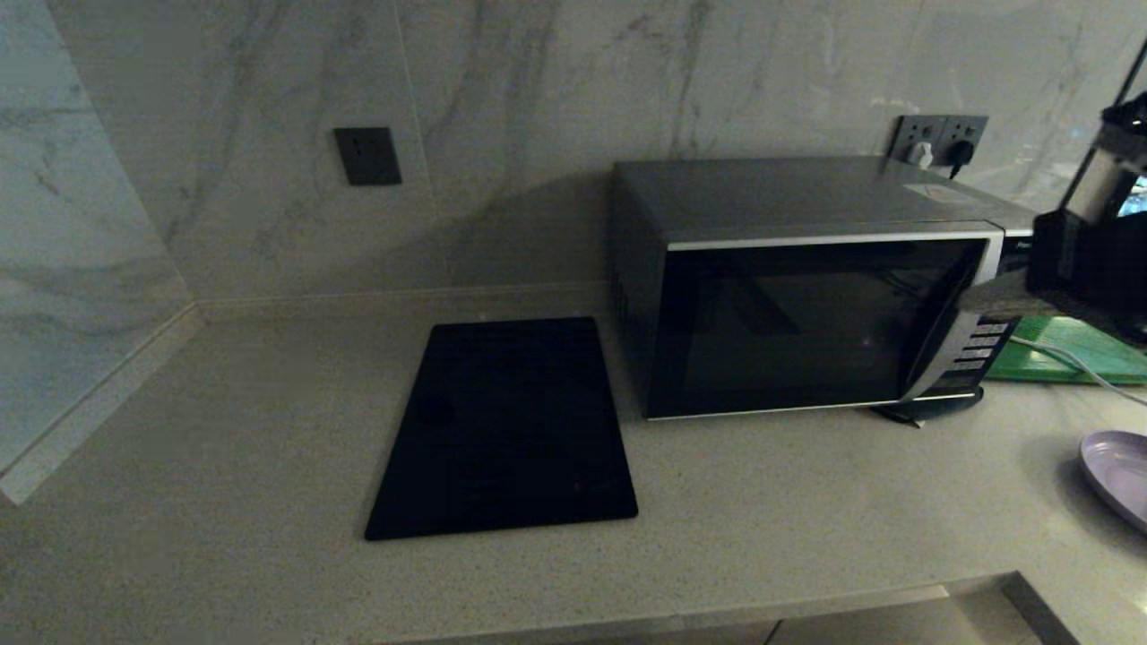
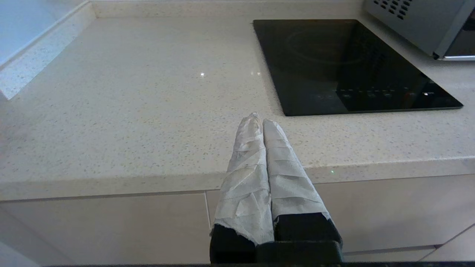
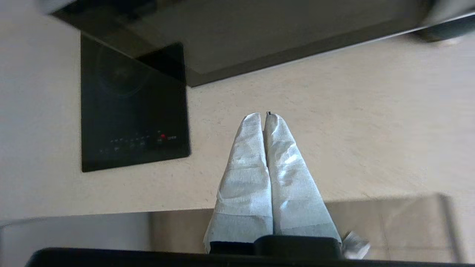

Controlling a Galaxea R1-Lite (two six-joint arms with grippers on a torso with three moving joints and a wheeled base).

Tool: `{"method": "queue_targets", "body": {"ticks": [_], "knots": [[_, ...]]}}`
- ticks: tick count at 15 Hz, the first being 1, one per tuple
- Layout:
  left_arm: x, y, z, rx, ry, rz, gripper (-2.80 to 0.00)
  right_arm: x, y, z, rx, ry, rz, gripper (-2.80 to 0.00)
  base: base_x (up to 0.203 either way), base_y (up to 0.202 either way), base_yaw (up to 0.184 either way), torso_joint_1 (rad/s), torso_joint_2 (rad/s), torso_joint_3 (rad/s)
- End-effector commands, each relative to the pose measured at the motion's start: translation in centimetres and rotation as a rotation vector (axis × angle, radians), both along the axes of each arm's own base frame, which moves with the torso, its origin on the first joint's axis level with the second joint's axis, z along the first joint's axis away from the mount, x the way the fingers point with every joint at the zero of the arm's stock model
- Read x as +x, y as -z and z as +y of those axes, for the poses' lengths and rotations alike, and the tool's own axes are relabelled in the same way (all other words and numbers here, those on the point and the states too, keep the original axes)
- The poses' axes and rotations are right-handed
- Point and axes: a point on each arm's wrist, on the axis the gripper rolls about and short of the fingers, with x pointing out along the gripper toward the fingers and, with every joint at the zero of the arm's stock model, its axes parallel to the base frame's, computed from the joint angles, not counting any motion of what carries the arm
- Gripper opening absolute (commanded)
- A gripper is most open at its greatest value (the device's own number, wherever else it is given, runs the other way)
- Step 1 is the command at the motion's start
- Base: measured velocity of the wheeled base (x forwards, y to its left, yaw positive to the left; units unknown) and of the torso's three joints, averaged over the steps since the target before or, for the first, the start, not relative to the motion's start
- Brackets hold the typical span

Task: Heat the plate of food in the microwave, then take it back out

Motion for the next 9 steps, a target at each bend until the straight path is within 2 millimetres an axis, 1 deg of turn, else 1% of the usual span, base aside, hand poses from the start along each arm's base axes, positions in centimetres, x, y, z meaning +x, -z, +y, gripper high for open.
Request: {"method": "queue_targets", "body": {"ticks": [1,3,4,5,6,7,9], "knots": [[0.0,0.0,0.0,0.000,0.001,0.000,-2.80,-8.3,-2.2,-1.5,-0.038,0.066,-0.172,-2.80,0.000,0.000,0.000,0.000,0.00,0.000],[0.0,0.0,0.0,0.000,0.000,0.000,-2.80,-14.2,-1.9,-2.5,-0.097,0.116,-0.279,-2.80,0.000,0.000,0.000,0.000,0.00,0.000],[0.0,0.0,0.0,0.000,-0.001,0.000,-2.80,-17.1,-1.3,-2.8,-0.123,0.135,-0.330,-2.80,0.000,0.000,0.000,0.000,0.00,0.000],[0.0,0.0,0.0,0.000,-0.001,0.000,-2.80,-19.9,-0.3,-3.1,-0.147,0.153,-0.376,-2.80,0.000,0.000,0.000,0.000,0.00,0.000],[0.0,0.0,0.0,0.000,-0.001,0.000,-2.80,-22.3,1.0,-3.3,-0.172,0.171,-0.413,-2.80,0.000,0.000,0.000,0.000,0.00,0.000],[0.0,0.0,0.0,0.000,0.000,-0.001,-2.80,-24.3,2.5,-3.4,-0.195,0.190,-0.441,-2.80,0.000,0.000,0.000,0.000,0.00,0.000],[0.0,0.0,0.0,0.000,-0.001,0.000,-2.80,-27.5,5.9,-3.5,-0.232,0.230,-0.475,-2.80,0.000,0.000,0.000,0.000,0.00,0.000]]}}
